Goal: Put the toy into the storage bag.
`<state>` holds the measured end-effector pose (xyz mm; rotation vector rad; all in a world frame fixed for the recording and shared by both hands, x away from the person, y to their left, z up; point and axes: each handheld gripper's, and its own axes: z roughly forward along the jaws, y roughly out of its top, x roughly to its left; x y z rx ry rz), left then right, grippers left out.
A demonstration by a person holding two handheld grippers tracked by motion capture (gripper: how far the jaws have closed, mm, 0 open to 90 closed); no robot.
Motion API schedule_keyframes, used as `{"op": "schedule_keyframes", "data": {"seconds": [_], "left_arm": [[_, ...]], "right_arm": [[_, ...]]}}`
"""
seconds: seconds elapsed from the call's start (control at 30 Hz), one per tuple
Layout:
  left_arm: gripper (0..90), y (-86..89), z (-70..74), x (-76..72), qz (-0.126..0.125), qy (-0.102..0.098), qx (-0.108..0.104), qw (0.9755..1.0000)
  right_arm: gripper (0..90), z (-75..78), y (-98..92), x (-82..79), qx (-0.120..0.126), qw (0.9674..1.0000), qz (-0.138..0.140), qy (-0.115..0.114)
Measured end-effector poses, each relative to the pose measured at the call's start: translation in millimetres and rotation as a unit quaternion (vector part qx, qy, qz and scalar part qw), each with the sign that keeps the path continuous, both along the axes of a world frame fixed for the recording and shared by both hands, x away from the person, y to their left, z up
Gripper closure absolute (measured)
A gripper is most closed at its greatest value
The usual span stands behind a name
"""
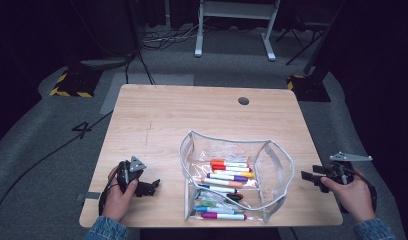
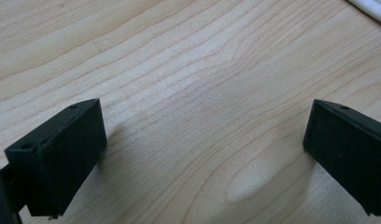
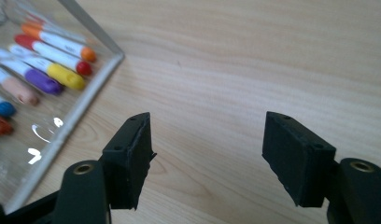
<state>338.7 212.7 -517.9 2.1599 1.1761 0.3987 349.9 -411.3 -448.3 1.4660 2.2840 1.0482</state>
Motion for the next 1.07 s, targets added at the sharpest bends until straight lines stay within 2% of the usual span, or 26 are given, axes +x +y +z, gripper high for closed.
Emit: {"op": "schedule_keyframes", "data": {"seconds": [0.1,0.27,0.33,0.4,0.47,0.5,0.53,0.57,0.6,0.97,1.03,1.07], "left_arm": [[0.0,0.0,0.0,0.0,0.000,0.000,0.000,1.0000],[0.0,0.0,0.0,0.0,0.000,0.000,0.000,1.0000],[0.0,-0.3,-0.4,-0.1,0.002,-0.003,0.000,1.0000],[0.0,-0.1,-0.2,0.0,0.000,-0.001,0.000,1.0000],[0.0,-0.8,-1.2,-0.2,0.005,-0.008,-0.001,1.0000],[0.0,-0.1,-0.1,0.0,0.001,-0.001,0.000,1.0000],[0.0,0.0,0.0,0.0,0.000,0.000,0.000,1.0000],[0.0,-0.8,-1.2,-0.2,0.006,-0.008,-0.001,1.0000],[0.0,-0.4,-0.6,-0.1,0.003,-0.004,-0.001,1.0000],[0.0,-0.7,-1.2,-0.2,0.006,-0.008,0.000,0.9999],[0.0,0.0,0.0,-0.1,0.001,-0.001,0.000,1.0000],[0.0,-0.8,-1.2,-0.2,0.006,-0.008,-0.001,0.9999]], "right_arm": [[31.9,-17.2,1.0,-1.5,-0.005,0.9999,0.000,0.009],[26.7,-41.4,6.3,-2.2,-0.023,0.9997,0.002,0.006],[23.4,-48.7,9.5,-2.8,-0.032,0.9995,0.005,-0.001],[19.4,-53.2,13.2,-3.6,-0.048,0.9986,0.007,-0.021],[14.4,-55.9,16.5,-4.0,-0.069,0.9969,0.016,-0.034],[11.5,-57.5,17.9,-3.9,-0.084,0.9951,0.028,-0.042],[7.1,-59.3,19.6,-3.5,-0.082,0.9952,0.026,-0.047],[1.4,-63.4,21.2,-2.3,-0.075,0.9951,0.024,-0.059],[0.0,-65.7,23.0,-0.9,-0.072,0.9952,0.023,-0.063],[0.0,-66.0,23.7,-0.1,-0.073,0.9950,0.022,-0.064],[0.0,-66.0,23.8,-0.1,-0.073,0.9951,0.022,-0.063],[0.0,-66.0,23.8,-0.1,-0.073,0.9950,0.022,-0.064]]}}
